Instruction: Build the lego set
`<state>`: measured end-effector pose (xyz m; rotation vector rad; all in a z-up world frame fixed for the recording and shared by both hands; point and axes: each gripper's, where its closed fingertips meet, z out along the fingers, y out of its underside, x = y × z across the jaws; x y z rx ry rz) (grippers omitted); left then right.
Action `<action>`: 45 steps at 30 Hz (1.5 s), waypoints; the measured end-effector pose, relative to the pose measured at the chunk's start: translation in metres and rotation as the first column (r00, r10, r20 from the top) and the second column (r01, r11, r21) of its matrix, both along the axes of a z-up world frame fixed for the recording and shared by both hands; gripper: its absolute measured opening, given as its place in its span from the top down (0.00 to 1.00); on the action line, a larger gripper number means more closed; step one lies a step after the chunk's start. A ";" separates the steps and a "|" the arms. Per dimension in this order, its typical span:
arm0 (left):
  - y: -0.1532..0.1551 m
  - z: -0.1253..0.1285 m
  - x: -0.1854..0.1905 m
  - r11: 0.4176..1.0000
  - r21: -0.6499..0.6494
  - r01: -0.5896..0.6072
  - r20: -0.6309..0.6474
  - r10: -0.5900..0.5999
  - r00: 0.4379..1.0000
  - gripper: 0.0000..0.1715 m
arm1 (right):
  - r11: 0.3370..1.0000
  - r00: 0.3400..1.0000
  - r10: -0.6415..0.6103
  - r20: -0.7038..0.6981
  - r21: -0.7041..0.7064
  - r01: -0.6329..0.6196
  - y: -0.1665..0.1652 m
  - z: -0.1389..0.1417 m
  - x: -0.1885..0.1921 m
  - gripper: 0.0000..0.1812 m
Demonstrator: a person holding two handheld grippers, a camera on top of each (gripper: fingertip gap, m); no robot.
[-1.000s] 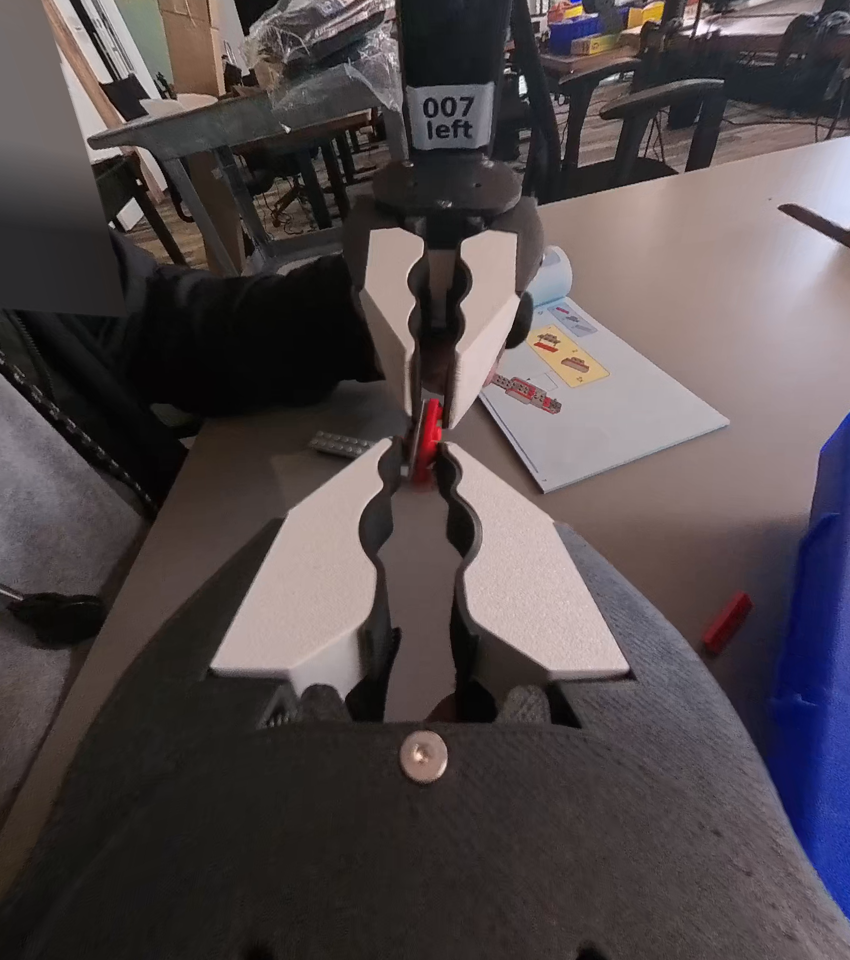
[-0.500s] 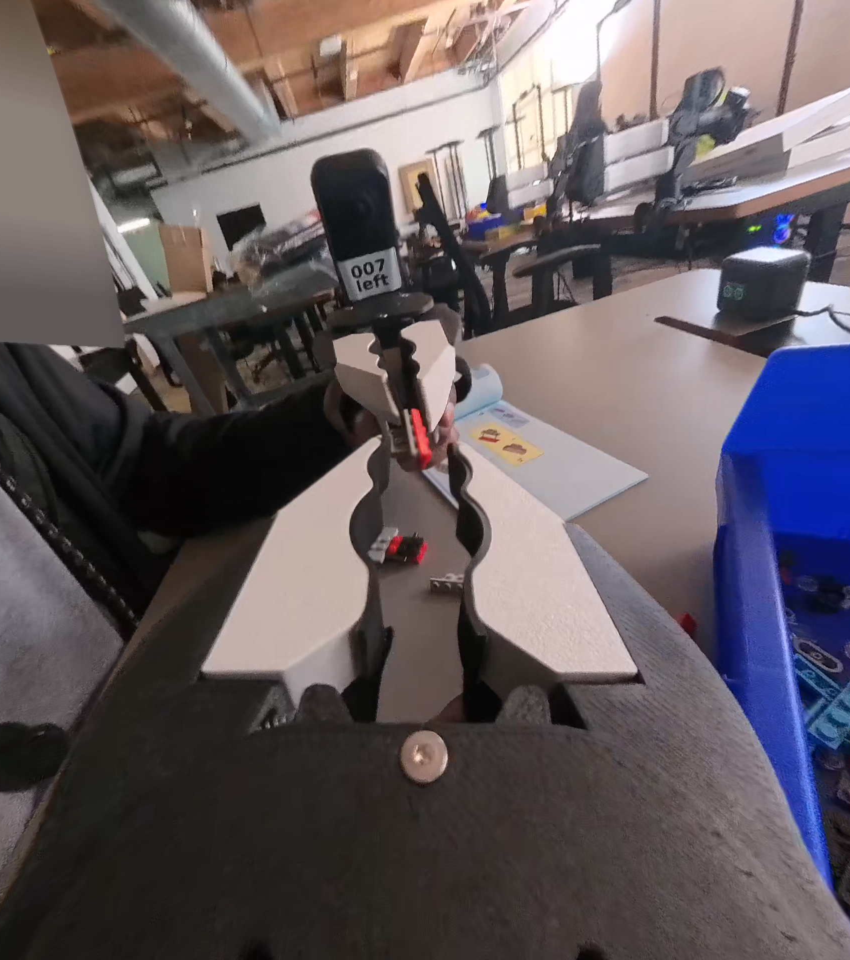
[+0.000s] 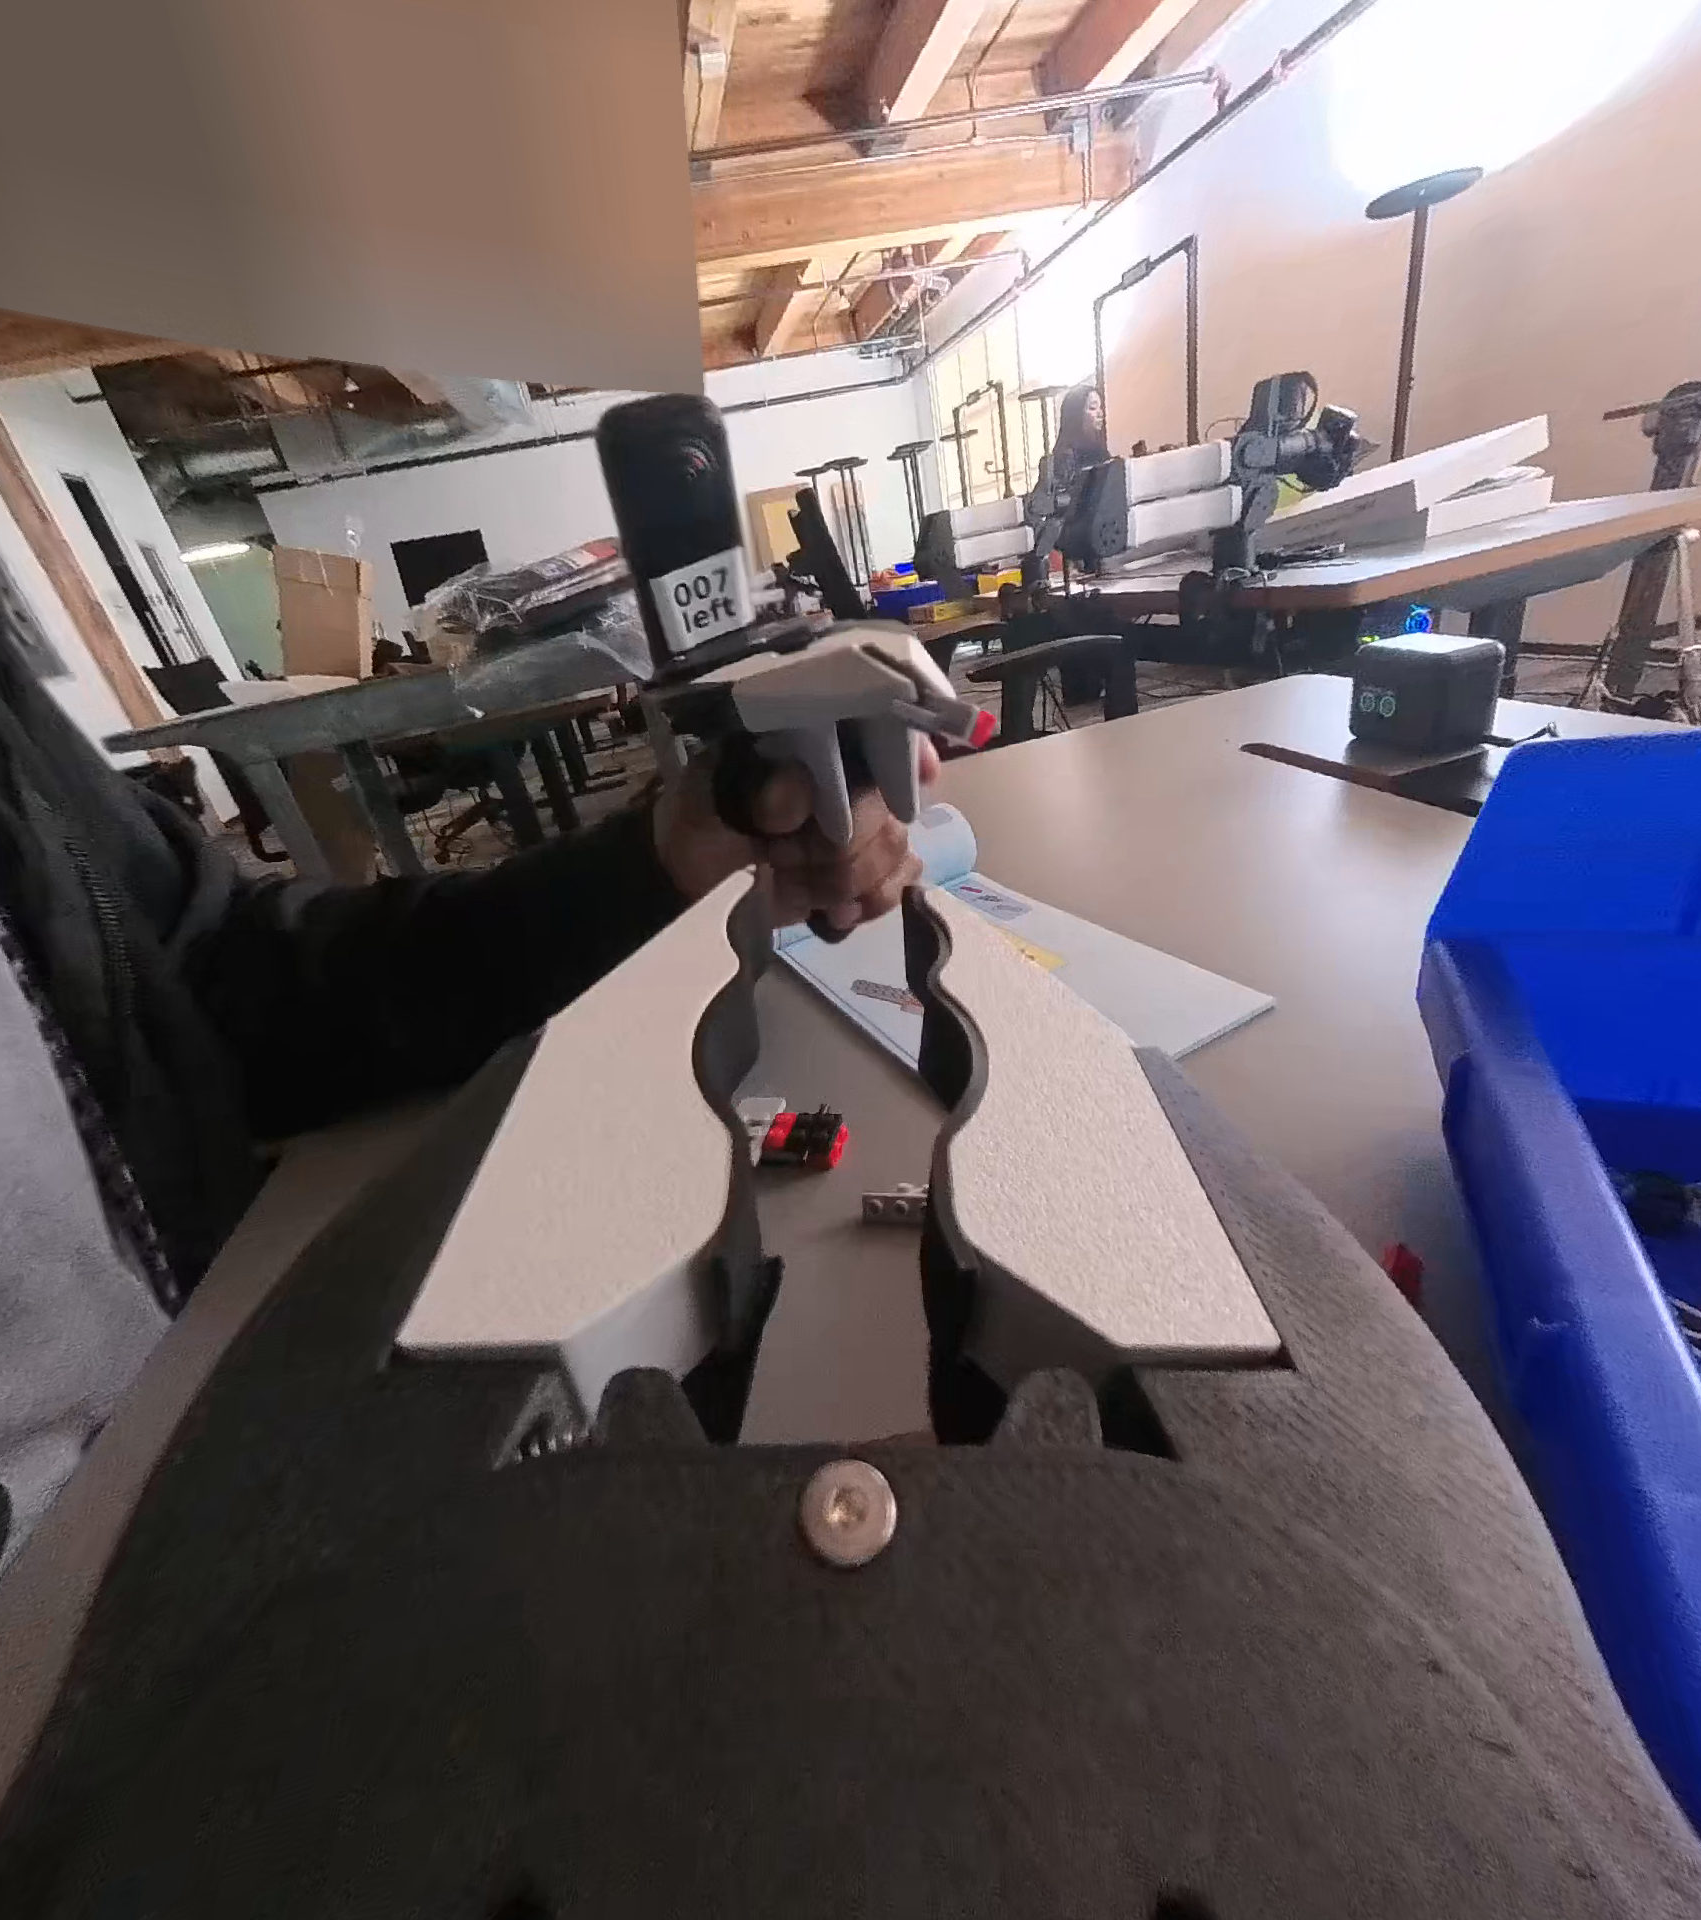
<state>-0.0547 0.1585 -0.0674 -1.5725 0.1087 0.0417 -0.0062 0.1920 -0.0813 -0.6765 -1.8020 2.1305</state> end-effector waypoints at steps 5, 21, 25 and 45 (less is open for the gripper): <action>0.004 0.013 0.031 1.000 0.004 -0.011 -0.167 0.012 0.986 0.96 | 1.000 1.000 -0.017 -0.016 -0.004 0.017 0.001 0.002 0.003 0.84; 0.019 0.016 0.090 0.997 -0.008 0.081 -0.406 -0.078 0.911 0.96 | 0.980 0.981 0.170 -0.097 -0.091 -0.179 -0.008 0.034 0.037 0.90; 0.020 0.009 0.084 0.992 -0.028 0.122 -0.417 -0.123 0.900 0.96 | 0.985 0.984 0.155 -0.092 -0.065 -0.161 -0.008 0.031 0.031 0.95; 0.026 0.003 0.077 0.997 0.025 0.079 -0.408 -0.062 0.911 0.96 | 0.985 0.987 0.161 -0.009 -0.055 -0.161 -0.004 0.019 0.022 0.92</action>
